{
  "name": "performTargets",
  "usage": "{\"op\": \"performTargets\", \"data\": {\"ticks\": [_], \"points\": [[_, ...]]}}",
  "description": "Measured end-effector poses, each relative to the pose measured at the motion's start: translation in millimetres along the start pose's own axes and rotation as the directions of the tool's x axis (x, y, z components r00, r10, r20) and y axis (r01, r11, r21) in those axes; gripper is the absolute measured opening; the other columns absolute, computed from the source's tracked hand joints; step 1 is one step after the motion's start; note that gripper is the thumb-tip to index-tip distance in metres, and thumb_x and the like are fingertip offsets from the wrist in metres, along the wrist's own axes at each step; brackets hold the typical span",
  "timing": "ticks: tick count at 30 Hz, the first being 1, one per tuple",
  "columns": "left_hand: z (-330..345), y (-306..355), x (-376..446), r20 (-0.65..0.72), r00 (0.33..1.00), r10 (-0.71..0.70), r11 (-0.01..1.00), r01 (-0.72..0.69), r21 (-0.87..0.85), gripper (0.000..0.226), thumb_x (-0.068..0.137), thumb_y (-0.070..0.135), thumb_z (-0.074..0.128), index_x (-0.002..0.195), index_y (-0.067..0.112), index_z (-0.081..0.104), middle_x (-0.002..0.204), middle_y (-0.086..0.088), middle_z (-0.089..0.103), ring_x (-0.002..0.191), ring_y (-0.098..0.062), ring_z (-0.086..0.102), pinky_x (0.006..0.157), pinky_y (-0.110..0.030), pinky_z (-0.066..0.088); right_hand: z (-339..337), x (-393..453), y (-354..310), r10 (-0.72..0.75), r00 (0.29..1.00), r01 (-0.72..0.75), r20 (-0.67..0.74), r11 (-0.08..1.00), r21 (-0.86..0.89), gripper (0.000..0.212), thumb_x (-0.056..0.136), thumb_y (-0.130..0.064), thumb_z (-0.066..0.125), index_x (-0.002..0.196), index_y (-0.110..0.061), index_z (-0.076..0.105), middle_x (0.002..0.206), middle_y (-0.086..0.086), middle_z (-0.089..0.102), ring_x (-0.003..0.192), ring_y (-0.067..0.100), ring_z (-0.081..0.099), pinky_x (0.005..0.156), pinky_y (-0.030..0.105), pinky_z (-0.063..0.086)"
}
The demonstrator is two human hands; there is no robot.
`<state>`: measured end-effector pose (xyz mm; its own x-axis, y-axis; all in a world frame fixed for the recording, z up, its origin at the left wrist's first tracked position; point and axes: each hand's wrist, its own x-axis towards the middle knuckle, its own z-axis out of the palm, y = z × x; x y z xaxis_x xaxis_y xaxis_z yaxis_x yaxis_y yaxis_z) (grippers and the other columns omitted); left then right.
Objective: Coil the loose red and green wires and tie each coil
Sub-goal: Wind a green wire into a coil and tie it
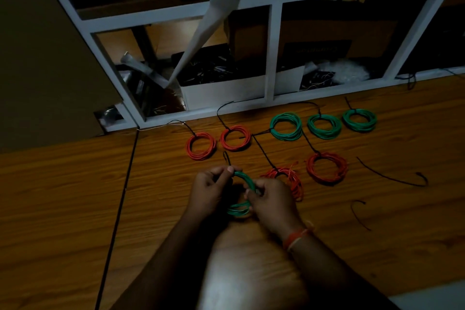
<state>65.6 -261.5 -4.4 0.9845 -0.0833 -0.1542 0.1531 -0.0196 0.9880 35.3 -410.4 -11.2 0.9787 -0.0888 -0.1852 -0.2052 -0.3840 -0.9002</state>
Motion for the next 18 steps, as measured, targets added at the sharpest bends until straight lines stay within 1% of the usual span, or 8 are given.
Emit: {"op": "performTargets", "data": {"ticks": [1, 2, 5, 7, 9, 12, 15, 18], "points": [[2.3, -0.9, 0.2, -0.009, 1.000, 0.005, 1.000, -0.005, 0.020, 0.023, 0.103, 0.010, 0.054, 0.109, -0.005, 0.070, 0.062, 0.008, 0.067, 0.060, -0.004, 0.065, 0.057, -0.020, 0.050, 0.9, -1.0, -1.8, -0.041, 0.998, 0.032, -0.051, 0.986, -0.164, 0.012, 0.095, -0.014, 0.066, 0.100, -0.017, 0.077, 0.088, -0.004, 0.074, 0.084, 0.012, 0.071, 0.065, 0.021, 0.055], [4.4, -1.7, 0.7, -0.020, 1.000, 0.017, 0.999, -0.016, 0.050, 0.022, 0.103, 0.013, 0.054, 0.108, 0.000, 0.072, 0.067, 0.006, 0.072, 0.065, -0.006, 0.068, 0.060, -0.021, 0.053, 1.5, -1.3, -4.2, -0.068, 0.994, 0.047, -0.079, 0.967, -0.250, 0.013, 0.095, -0.016, 0.067, 0.102, -0.018, 0.077, 0.090, -0.003, 0.075, 0.085, 0.013, 0.071, 0.066, 0.022, 0.055], [5.6, -10.2, 8.9, -0.057, 0.998, 0.024, 0.991, -0.016, 0.135, 0.019, 0.103, 0.020, 0.057, 0.102, 0.016, 0.076, 0.091, -0.002, 0.079, 0.088, -0.017, 0.075, 0.079, -0.039, 0.059, 4.9, 0.0, -10.2, -0.124, 0.985, 0.079, -0.120, 0.942, -0.327, 0.021, 0.096, -0.016, 0.064, 0.114, -0.016, 0.074, 0.104, 0.002, 0.075, 0.099, 0.018, 0.070, 0.082, 0.030, 0.057], [4.1, -16.9, 15.9, -0.081, 0.997, 0.010, 0.982, 0.005, 0.187, 0.019, 0.103, 0.023, 0.058, 0.101, 0.020, 0.076, 0.095, -0.001, 0.079, 0.092, -0.019, 0.075, 0.086, -0.046, 0.058, 8.0, 2.6, -12.3, -0.115, 0.986, 0.065, -0.118, 0.928, -0.366, 0.026, 0.098, -0.017, 0.061, 0.123, -0.017, 0.070, 0.112, 0.003, 0.073, 0.106, 0.020, 0.068, 0.089, 0.032, 0.056], [2.7, -24.1, 22.1, -0.089, 0.996, 0.016, 0.969, 0.007, 0.247, 0.019, 0.104, 0.025, 0.058, 0.103, 0.021, 0.076, 0.096, 0.001, 0.079, 0.093, -0.016, 0.075, 0.090, -0.049, 0.059, 12.4, 7.0, -10.4, -0.100, 0.989, 0.046, -0.109, 0.908, -0.416, 0.027, 0.100, -0.020, 0.058, 0.124, -0.016, 0.068, 0.114, 0.005, 0.072, 0.107, 0.022, 0.067, 0.091, 0.033, 0.054], [1.8, -29.6, 29.6, -0.096, 0.995, 0.039, 0.934, -0.003, 0.357, 0.020, 0.104, 0.024, 0.056, 0.108, 0.019, 0.075, 0.101, 0.004, 0.077, 0.096, -0.012, 0.072, 0.092, -0.047, 0.057, 17.2, 14.0, -8.1, -0.089, 0.989, 0.024, -0.118, 0.886, -0.463, 0.029, 0.101, -0.023, 0.057, 0.126, -0.015, 0.066, 0.119, 0.005, 0.070, 0.112, 0.022, 0.064, 0.094, 0.031, 0.052], [0.5, -29.5, 33.6, -0.071, 0.993, 0.098, 0.840, -0.044, 0.542, 0.026, 0.106, 0.021, 0.052, 0.126, 0.014, 0.067, 0.116, 0.000, 0.073, 0.104, -0.013, 0.068, 0.095, -0.037, 0.055, 18.8, 16.6, -7.3, -0.065, 0.993, 0.004, -0.096, 0.847, -0.531, 0.034, 0.101, -0.024, 0.056, 0.134, -0.015, 0.060, 0.128, 0.006, 0.064, 0.120, 0.023, 0.060, 0.098, 0.031, 0.048], [-1.9, -31.5, 33.7, -0.041, 0.991, 0.130, 0.776, -0.076, 0.627, 0.030, 0.104, 0.019, 0.054, 0.131, 0.011, 0.063, 0.123, -0.006, 0.070, 0.110, -0.019, 0.066, 0.095, -0.035, 0.054, 20.5, 14.8, -2.2, -0.103, 0.990, 0.032, -0.099, 0.836, -0.548, 0.038, 0.099, -0.031, 0.056, 0.134, -0.018, 0.059, 0.127, 0.008, 0.062, 0.115, 0.025, 0.060, 0.093, 0.032, 0.048]]}}
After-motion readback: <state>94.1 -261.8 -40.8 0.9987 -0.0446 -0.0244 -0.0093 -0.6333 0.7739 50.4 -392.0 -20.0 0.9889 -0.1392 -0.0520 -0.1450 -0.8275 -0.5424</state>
